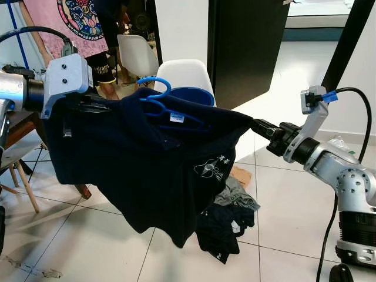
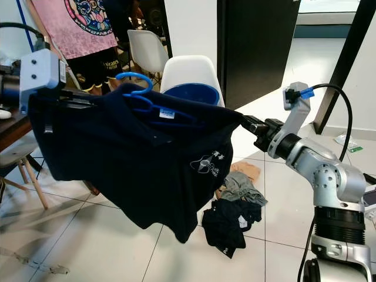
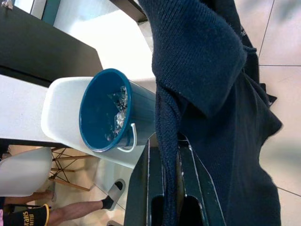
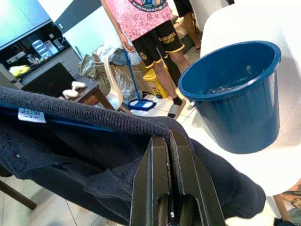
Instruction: Hang hanger
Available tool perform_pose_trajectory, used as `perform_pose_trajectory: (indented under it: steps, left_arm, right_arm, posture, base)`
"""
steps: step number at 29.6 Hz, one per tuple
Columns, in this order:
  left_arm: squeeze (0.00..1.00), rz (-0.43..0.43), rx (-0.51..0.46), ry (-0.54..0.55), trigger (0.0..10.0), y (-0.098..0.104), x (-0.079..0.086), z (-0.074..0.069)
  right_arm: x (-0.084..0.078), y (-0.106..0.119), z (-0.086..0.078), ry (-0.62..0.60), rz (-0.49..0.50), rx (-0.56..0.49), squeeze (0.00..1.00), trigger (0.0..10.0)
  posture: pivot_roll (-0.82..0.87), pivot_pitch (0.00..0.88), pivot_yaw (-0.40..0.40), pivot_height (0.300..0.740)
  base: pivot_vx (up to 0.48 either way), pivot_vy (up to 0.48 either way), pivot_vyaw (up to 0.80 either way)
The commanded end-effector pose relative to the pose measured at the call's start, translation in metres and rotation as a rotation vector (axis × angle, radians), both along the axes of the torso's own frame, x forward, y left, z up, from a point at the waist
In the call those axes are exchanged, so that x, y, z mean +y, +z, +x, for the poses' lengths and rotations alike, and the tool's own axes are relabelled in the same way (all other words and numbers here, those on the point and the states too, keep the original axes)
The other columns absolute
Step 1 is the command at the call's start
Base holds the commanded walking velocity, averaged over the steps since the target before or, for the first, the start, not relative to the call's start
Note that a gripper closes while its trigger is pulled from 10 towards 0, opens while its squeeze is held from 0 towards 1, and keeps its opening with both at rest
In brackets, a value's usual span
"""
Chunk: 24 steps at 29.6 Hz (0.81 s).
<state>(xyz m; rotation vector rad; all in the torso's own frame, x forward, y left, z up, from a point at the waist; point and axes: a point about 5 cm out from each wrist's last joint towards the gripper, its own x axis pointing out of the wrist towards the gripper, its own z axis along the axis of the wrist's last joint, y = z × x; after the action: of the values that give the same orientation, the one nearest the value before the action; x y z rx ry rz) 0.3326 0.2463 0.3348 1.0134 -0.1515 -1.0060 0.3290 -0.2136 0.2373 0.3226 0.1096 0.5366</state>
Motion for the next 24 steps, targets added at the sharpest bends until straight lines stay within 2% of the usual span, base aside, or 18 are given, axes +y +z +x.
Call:
perform_pose_trajectory:
  steps: [1,4,5,6,7,9,12,13,14,16,18,19,20,22,23,24]
  left_arm:
    - [0.0,0.016,-0.013,0.058,0.0,0.004,0.013,-0.003]
    - [0.0,-0.032,-0.051,0.073,0.0,-0.006,-0.003,0.009]
    - [0.0,-0.093,-0.092,0.131,0.0,-0.01,-0.011,0.02]
    - [0.0,-0.093,-0.092,0.131,0.0,-0.01,-0.011,0.02]
    - [0.0,-0.161,-0.131,0.196,0.0,-0.013,-0.017,0.029]
    - [0.0,-0.161,-0.131,0.196,0.0,-0.013,-0.017,0.029]
    - [0.0,-0.295,-0.177,0.365,0.0,-0.029,-0.023,0.046]
    - [0.0,-0.295,-0.177,0.365,0.0,-0.029,-0.023,0.046]
    - [0.0,-0.333,-0.156,0.378,0.2,-0.04,-0.028,0.048]
    - [0.0,-0.357,-0.139,0.38,0.2,-0.048,-0.032,0.048]
    - [0.0,-0.357,-0.139,0.38,0.2,-0.048,-0.032,0.048]
    - [0.0,-0.404,-0.118,0.383,0.6,-0.055,-0.038,0.049]
    - [0.0,-0.404,-0.118,0.383,0.6,-0.055,-0.038,0.049]
    - [0.0,-0.518,-0.113,0.383,2.2,-0.063,-0.048,0.049]
    - [0.0,-0.518,-0.113,0.383,2.2,-0.063,-0.048,0.049]
    - [0.0,-0.586,-0.111,0.399,2.6,-0.064,-0.049,0.05]
  right_arm:
    - [-0.003,-0.001,0.001,-0.029,-0.018,0.019,0.0,0.0]
    - [0.01,0.008,0.0,0.019,-0.02,-0.012,0.0,0.0]
    - [0.02,0.016,-0.002,0.055,-0.018,-0.038,0.0,0.0]
    - [0.02,0.016,-0.002,0.055,-0.018,-0.038,0.0,0.0]
    - [0.028,0.022,-0.003,0.084,-0.017,-0.059,0.0,0.0]
    - [0.028,0.022,-0.003,0.084,-0.017,-0.059,0.0,0.0]
    - [0.037,0.033,-0.004,0.117,-0.021,-0.093,0.0,0.0]
    - [0.037,0.033,-0.004,0.117,-0.021,-0.093,0.0,0.0]
    - [0.039,0.035,-0.005,0.123,-0.019,-0.101,0.0,0.0]
    - [0.04,0.037,-0.005,0.127,-0.018,-0.107,0.0,0.0]
    - [0.04,0.037,-0.005,0.127,-0.018,-0.107,0.0,0.0]
    - [0.044,0.038,-0.006,0.142,-0.019,-0.114,0.0,0.0]
    - [0.044,0.038,-0.006,0.142,-0.019,-0.114,0.0,0.0]
    - [0.053,0.037,-0.009,0.188,-0.037,-0.113,0.0,0.0]
    - [0.053,0.037,-0.009,0.188,-0.037,-0.113,0.0,0.0]
    - [0.061,0.034,-0.013,0.231,-0.047,-0.111,0.0,0.0]
  posture:
    - [-0.06,0.0,0.078,0.74]
    - [-0.06,0.0,0.075,0.74]
    - [-0.06,0.0,0.076,0.74]
    - [-0.06,0.0,0.076,0.74]
    - [-0.06,0.0,0.075,0.74]
    - [-0.06,0.0,0.075,0.74]
    - [-0.06,0.0,0.071,0.74]
    - [-0.06,0.0,0.071,0.74]
    - [-0.06,0.0,0.069,0.74]
    - [-0.06,0.0,0.069,0.74]
    - [-0.06,0.0,0.069,0.74]
    - [-0.06,0.0,0.067,0.74]
    - [-0.06,0.0,0.067,0.74]
    - [-0.06,0.0,0.065,0.74]
    - [-0.06,0.0,0.065,0.74]
    - [-0.06,0.0,0.065,0.74]
  base:
    - [0.0,0.0,0.0]
    - [0.0,0.0,0.0]
    - [0.0,0.0,0.0]
    - [0.0,0.0,0.0]
    - [0.0,0.0,0.0]
    - [0.0,0.0,0.0]
    - [0.0,0.0,0.0]
    - [0.0,0.0,0.0]
    - [0.0,0.0,0.0]
    - [0.0,0.0,0.0]
    - [0.0,0.0,0.0]
    - [0.0,0.0,0.0]
    - [0.0,0.0,0.0]
    - [0.0,0.0,0.0]
    - [0.0,0.0,0.0]
    - [0.0,0.0,0.0]
